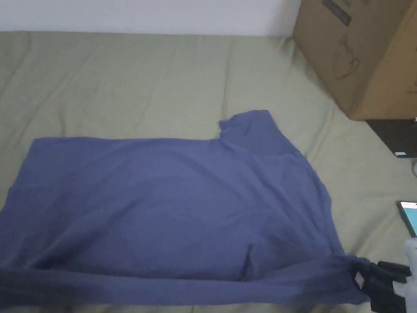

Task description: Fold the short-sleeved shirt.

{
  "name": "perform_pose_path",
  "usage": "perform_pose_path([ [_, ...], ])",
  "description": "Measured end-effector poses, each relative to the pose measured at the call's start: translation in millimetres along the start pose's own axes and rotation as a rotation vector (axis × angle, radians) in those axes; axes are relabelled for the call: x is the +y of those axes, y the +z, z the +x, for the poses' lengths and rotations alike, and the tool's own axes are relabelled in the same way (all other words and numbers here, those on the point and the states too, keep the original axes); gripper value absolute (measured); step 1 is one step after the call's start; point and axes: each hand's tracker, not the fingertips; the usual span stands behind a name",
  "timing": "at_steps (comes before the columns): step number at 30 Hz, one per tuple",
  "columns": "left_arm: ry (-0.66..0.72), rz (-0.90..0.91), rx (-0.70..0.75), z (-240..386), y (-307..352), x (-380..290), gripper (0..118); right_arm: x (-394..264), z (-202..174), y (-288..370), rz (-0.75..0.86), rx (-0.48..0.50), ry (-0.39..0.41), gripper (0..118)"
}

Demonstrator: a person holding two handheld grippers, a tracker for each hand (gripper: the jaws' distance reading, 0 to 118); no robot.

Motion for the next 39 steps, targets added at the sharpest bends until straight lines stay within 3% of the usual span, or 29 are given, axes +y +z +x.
perform_pose_path([
  [3, -0.031, -0.052, -0.020, -3.1, -34.0, 36.5, 3, 50.0, 5.5, -24.9, -0.063, -0.030, 0.097, 2],
  [7, -0.012, -0.121, -0.041, 2.2, -80.3, 71.7, 3, 97.2, 16.0, -65.1, -0.132, -0.026, 0.031, 2],
  [9, -0.018, -0.148, -0.038, -13.6, -109.5, 80.9, 3, 111.4, 17.1, -84.5, -0.139, -0.038, 0.051, 2],
  [10, -0.015, -0.177, -0.026, -12.5, -118.4, 83.7, 4, 115.3, 16.1, -92.3, -0.145, -0.067, 0.058, 10],
  [11, -0.002, -0.181, -0.019, -16.3, -124.5, 83.6, 5, 118.8, 14.2, -95.6, -0.126, -0.120, 0.069, 33],
  [12, 0.006, -0.180, 0.007, -21.5, -126.8, 83.1, 15, 121.5, 12.0, -95.5, -0.089, -0.196, 0.084, 68],
  [13, 0.001, -0.149, 0.041, -19.3, -120.9, 84.1, 53, 118.7, 20.8, -102.1, 0.001, -0.307, 0.098, 104],
  [14, -0.032, -0.052, 0.095, -17.4, -110.6, 85.2, 86, 114.7, 22.1, -89.8, 0.153, -0.372, 0.094, 109],
  [15, -0.035, 0.024, 0.123, -16.1, -98.4, 83.7, 108, 109.8, 23.1, -76.3, 0.286, -0.391, 0.086, 109],
  [16, -0.026, 0.086, 0.122, -17.0, -85.7, 79.0, 114, 103.0, 23.6, -63.8, 0.371, -0.406, 0.068, 109],
  [19, 0.002, 0.180, 0.142, -9.2, -44.5, 62.0, 112, 72.1, 16.9, -33.3, 0.470, -0.445, 0.079, 109],
  [21, 0.047, 0.181, 0.113, -9.1, -25.8, 40.5, 112, 48.7, 3.2, -17.1, 0.453, -0.419, 0.093, 108],
  [24, 0.086, 0.101, 0.018, -0.6, -14.3, 3.9, 110, 9.6, -6.4, -11.1, 0.311, -0.253, 0.128, 107],
  [25, 0.078, 0.103, 0.005, 5.2, -11.9, -8.9, 95, -3.9, -18.6, -9.8, 0.318, -0.259, 0.142, 95],
  [26, 0.058, 0.094, 0.025, 12.6, -13.1, -20.1, 64, -18.8, -25.1, -10.6, 0.342, -0.292, 0.150, 60],
  [27, 0.031, 0.085, 0.050, 18.9, -14.8, -30.6, 22, -30.1, -28.7, -12.7, 0.299, -0.343, 0.184, 5],
  [28, 0.041, 0.095, 0.046, 15.3, -15.7, -40.3, 2, -40.1, -28.2, -9.9, 0.295, -0.353, 0.135, 0],
  [29, 0.050, 0.088, -0.001, 14.9, -14.2, -45.9, 1, -44.7, -31.1, -12.0, 0.267, -0.221, 0.103, 0],
  [35, 0.039, 0.111, 0.093, 1.7, -46.8, -46.6, 1, -60.9, -37.2, -11.6, 0.236, -0.236, 0.037, 0],
  [36, 0.056, 0.090, 0.112, -4.7, -57.8, -43.9, 9, -59.9, -38.5, -11.5, 0.234, -0.234, 0.039, 0],
  [38, 0.093, -0.001, 0.116, -16.1, -81.6, -36.0, 69, -52.3, -45.2, -8.3, 0.232, -0.235, 0.060, 0],
  [39, 0.110, -0.023, 0.101, -19.5, -89.9, -34.6, 81, -50.0, -47.5, -8.3, 0.232, -0.232, 0.066, 0],
])
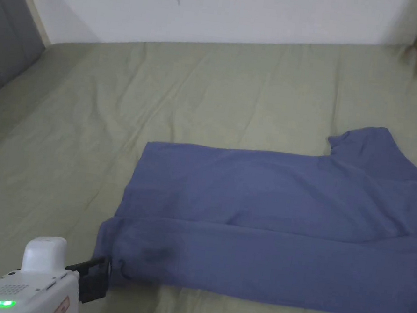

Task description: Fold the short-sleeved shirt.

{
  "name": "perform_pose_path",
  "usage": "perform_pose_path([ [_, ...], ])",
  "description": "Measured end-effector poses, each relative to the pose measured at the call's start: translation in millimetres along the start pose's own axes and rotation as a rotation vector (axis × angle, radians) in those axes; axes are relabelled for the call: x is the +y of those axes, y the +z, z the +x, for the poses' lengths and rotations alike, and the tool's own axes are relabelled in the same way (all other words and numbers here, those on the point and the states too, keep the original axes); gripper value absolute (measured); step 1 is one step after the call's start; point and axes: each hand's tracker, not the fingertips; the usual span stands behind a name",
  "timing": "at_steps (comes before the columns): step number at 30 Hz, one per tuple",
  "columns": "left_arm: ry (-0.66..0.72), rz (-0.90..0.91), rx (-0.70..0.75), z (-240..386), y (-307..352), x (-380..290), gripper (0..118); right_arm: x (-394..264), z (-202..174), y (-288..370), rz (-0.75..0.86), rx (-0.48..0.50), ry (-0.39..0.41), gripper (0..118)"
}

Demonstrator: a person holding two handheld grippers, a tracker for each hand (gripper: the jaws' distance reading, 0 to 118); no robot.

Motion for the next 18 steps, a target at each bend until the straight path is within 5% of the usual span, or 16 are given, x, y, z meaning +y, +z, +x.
perform_pose_path([
  [3, 0.001, -0.034, -0.030, 8.1, -15.1, 1.8, 77, 9.5, -4.5, -0.3, 0.005, 0.026, -0.005, 0],
  [6, -0.127, -0.051, -0.002, 28.4, -22.3, -9.2, 40, 13.5, -6.8, -7.2, -0.001, 0.030, 0.009, 0],
  [8, -0.147, -0.018, -0.008, 31.7, -19.0, -6.3, 5, 16.5, -9.8, -13.8, -0.015, 0.038, 0.019, 0],
  [12, -0.098, -0.048, 0.003, 36.5, -14.5, 0.9, 4, 10.7, -7.5, -31.3, -0.056, 0.036, 0.041, 0],
  [16, -0.116, -0.023, -0.037, 41.3, 0.8, 6.4, 4, -3.5, 13.8, -50.5, -0.087, 0.063, -0.053, 0],
  [17, -0.142, -0.014, -0.031, 41.2, 4.5, 5.0, 4, -3.3, 17.6, -54.6, -0.090, 0.053, -0.051, 5],
  [18, -0.155, -0.005, -0.028, 39.5, 7.3, 6.7, 4, -6.3, 24.3, -60.8, -0.095, 0.033, -0.048, 26],
])
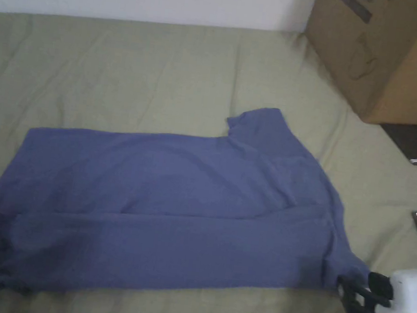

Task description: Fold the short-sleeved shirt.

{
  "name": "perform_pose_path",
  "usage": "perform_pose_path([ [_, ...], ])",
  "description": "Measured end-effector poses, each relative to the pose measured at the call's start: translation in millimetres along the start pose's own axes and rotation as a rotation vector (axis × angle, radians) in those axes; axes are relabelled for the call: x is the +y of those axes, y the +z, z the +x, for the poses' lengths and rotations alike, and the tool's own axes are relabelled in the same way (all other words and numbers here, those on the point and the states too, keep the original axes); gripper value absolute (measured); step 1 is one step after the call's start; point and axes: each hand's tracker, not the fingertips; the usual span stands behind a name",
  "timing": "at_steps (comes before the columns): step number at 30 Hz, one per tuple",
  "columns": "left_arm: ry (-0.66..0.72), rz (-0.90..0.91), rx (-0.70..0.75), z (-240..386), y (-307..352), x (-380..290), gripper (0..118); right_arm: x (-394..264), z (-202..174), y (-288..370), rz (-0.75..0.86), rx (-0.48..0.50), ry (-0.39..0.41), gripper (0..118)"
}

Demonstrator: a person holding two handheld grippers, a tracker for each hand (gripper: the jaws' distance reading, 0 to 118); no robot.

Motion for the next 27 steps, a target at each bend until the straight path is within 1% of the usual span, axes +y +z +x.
perform_pose_path([
  [1, -0.002, 0.008, 0.005, -2.8, 2.5, 1.5, 4, 2.0, 4.4, -5.0, -0.008, -0.012, 0.009, 67],
  [2, 0.004, 0.012, 0.010, -6.7, 4.0, 3.5, 4, 5.1, 10.3, -10.6, -0.015, -0.003, 0.012, 85],
  [3, 0.014, 0.012, 0.010, -5.4, 7.8, 4.2, 4, 8.8, 15.0, -17.6, -0.023, 0.011, 0.008, 85],
  [5, 0.050, -0.001, 0.002, -10.9, 4.9, 5.3, 4, 14.3, 12.8, -33.0, -0.091, 0.004, 0.005, 85],
  [6, 0.061, -0.008, -0.004, -11.8, 3.2, 4.9, 4, 14.9, 12.7, -43.9, -0.142, 0.031, 0.003, 84],
  [7, 0.067, -0.016, -0.003, -16.9, -3.9, 3.0, 4, 15.1, 14.4, -51.1, -0.161, 0.053, -0.019, 77],
  [8, 0.068, -0.022, -0.005, -15.9, -3.4, 2.2, 4, 8.8, 17.9, -62.4, -0.150, 0.063, -0.050, 58],
  [9, 0.064, -0.022, -0.005, -14.7, -2.4, 1.2, 4, 8.0, 20.1, -61.8, -0.125, 0.072, -0.082, 29],
  [10, 0.050, -0.023, -0.005, -13.1, 0.6, 0.2, 4, 9.1, 22.0, -58.3, -0.105, 0.123, -0.114, 9],
  [11, 0.033, -0.024, -0.006, -13.9, 0.7, -2.6, 4, 11.0, 22.7, -54.9, -0.113, 0.115, -0.132, 8],
  [12, 0.023, -0.022, -0.006, -14.4, 4.9, -2.4, 4, 14.2, 19.5, -44.9, -0.121, 0.103, -0.114, 8],
  [14, 0.027, -0.008, -0.019, -19.8, 19.4, 0.6, 4, 17.4, 25.3, -26.6, -0.095, 0.105, -0.105, 8],
  [17, 0.089, 0.028, -0.086, -24.9, 53.7, 6.3, 4, 24.1, 33.2, 6.1, -0.046, 0.123, -0.107, 8],
  [18, 0.088, 0.029, -0.079, -27.6, 62.8, 5.6, 4, 25.6, 34.2, 16.0, -0.041, 0.123, -0.097, 8],
  [20, 0.068, 0.035, -0.064, -28.1, 85.2, 2.0, 4, 22.4, 35.9, 33.8, -0.053, 0.115, -0.042, 8],
  [24, 0.051, 0.001, -0.089, -37.3, 115.2, -23.0, 4, 2.8, 39.1, 68.7, -0.085, 0.134, -0.029, 8],
  [26, 0.049, -0.068, -0.107, -35.4, 123.9, -43.4, 4, -14.4, 37.6, 79.8, -0.118, 0.131, 0.008, 8],
  [27, 0.046, -0.098, -0.110, -38.6, 121.6, -54.8, 4, -23.4, 36.2, 81.6, -0.151, 0.119, 0.041, 8],
])
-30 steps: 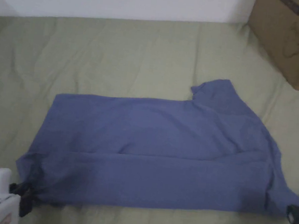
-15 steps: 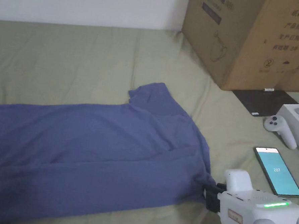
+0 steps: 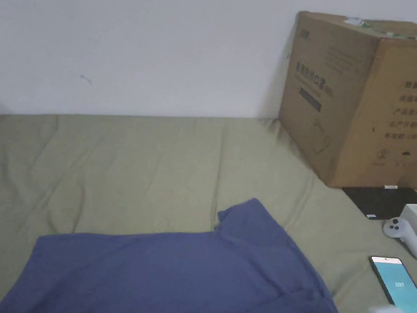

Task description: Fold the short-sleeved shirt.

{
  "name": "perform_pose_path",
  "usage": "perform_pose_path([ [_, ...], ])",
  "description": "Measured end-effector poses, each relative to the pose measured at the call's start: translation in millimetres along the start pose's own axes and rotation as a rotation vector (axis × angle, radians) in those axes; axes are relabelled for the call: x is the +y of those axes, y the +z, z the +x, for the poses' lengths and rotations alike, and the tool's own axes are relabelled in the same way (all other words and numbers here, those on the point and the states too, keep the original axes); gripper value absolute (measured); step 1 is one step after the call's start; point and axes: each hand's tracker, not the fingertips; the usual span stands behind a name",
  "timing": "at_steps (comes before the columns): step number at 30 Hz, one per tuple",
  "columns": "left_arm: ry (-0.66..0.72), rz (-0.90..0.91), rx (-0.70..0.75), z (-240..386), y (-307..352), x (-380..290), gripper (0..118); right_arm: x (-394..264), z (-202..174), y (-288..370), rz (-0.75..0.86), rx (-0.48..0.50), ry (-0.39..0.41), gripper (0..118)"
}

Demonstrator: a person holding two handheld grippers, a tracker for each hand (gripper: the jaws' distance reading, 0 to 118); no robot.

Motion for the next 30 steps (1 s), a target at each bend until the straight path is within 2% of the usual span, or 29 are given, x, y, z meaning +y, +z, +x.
perform_pose_path([
  [2, -0.002, -0.051, 0.003, 3.7, -9.1, -24.2, 4, -19.6, -9.7, -6.3, -0.057, -0.032, 0.067, 8],
  [5, 0.046, -0.099, 0.010, 9.4, -23.1, -50.7, 5, -44.8, -11.3, -23.7, -0.047, -0.053, 0.031, 9],
  [6, 0.096, -0.091, 0.016, 10.3, -20.8, -56.5, 10, -49.6, -12.4, -25.4, -0.045, -0.070, 0.014, 16],
  [7, 0.136, -0.081, 0.038, 11.3, -15.9, -59.8, 32, -52.9, -12.7, -24.7, -0.058, -0.091, -0.005, 48],
  [8, 0.161, -0.070, 0.042, 8.9, -15.1, -63.1, 57, -55.6, -10.2, -24.1, -0.079, -0.087, -0.021, 86],
  [9, 0.161, -0.076, 0.046, 8.4, -9.0, -62.9, 87, -57.6, -7.9, -21.2, -0.089, -0.084, -0.033, 112],
  [10, 0.154, -0.054, 0.043, 8.4, 0.7, -62.8, 105, -57.6, -7.6, -11.0, -0.037, -0.095, -0.045, 118],
  [13, 0.071, 0.057, 0.103, 8.4, 30.0, -50.9, 103, -38.5, -12.0, 26.5, 0.096, -0.171, -0.039, 118],
  [15, -0.017, 0.119, 0.132, 13.0, 48.6, -35.1, 102, -18.5, -12.2, 48.6, 0.203, -0.162, -0.056, 117],
  [16, -0.030, 0.170, 0.110, 18.8, 59.7, -25.1, 93, -7.8, -12.9, 57.9, 0.255, -0.141, -0.059, 115],
  [17, -0.024, 0.218, 0.087, 19.1, 67.0, -12.7, 77, 5.5, -15.1, 70.2, 0.306, -0.107, -0.064, 108],
  [18, -0.009, 0.260, 0.062, 19.4, 71.8, -1.1, 49, 19.1, -16.4, 75.6, 0.330, -0.050, -0.053, 84],
  [19, -0.002, 0.291, 0.047, 19.4, 72.3, 12.4, 4, 32.7, -19.3, 78.2, 0.369, -0.045, -0.048, 21],
  [20, 0.000, 0.316, 0.050, 23.1, 68.2, 28.2, 0, 50.8, -26.0, 80.5, 0.381, -0.101, -0.047, 0],
  [21, 0.004, 0.348, 0.042, 24.4, 62.7, 38.3, 0, 65.9, -33.7, 84.4, 0.409, -0.139, -0.036, 0],
  [23, -0.053, 0.315, 0.042, 24.3, 32.5, 67.5, 0, 93.4, -37.2, 77.1, 0.393, -0.034, -0.043, 0],
  [25, -0.046, 0.293, 0.045, 22.9, -6.9, 95.3, 0, 116.0, -42.0, 62.9, 0.401, -0.042, -0.039, 0],
  [27, -0.028, 0.244, -0.001, 14.5, -50.8, 123.6, 2, 135.0, -48.9, 49.5, 0.391, -0.023, -0.005, 0],
  [28, -0.024, 0.234, 0.021, 13.1, -77.3, 140.2, 2, 143.4, -52.5, 42.8, 0.374, -0.019, 0.012, 0],
  [29, -0.046, 0.247, 0.064, 11.4, -99.3, 151.6, 4, 145.8, -48.1, 30.1, 0.365, -0.016, 0.010, 0],
  [30, -0.078, 0.254, 0.098, 9.1, -119.0, 161.1, 13, 149.7, -49.4, 24.8, 0.354, -0.002, 0.018, 0],
])
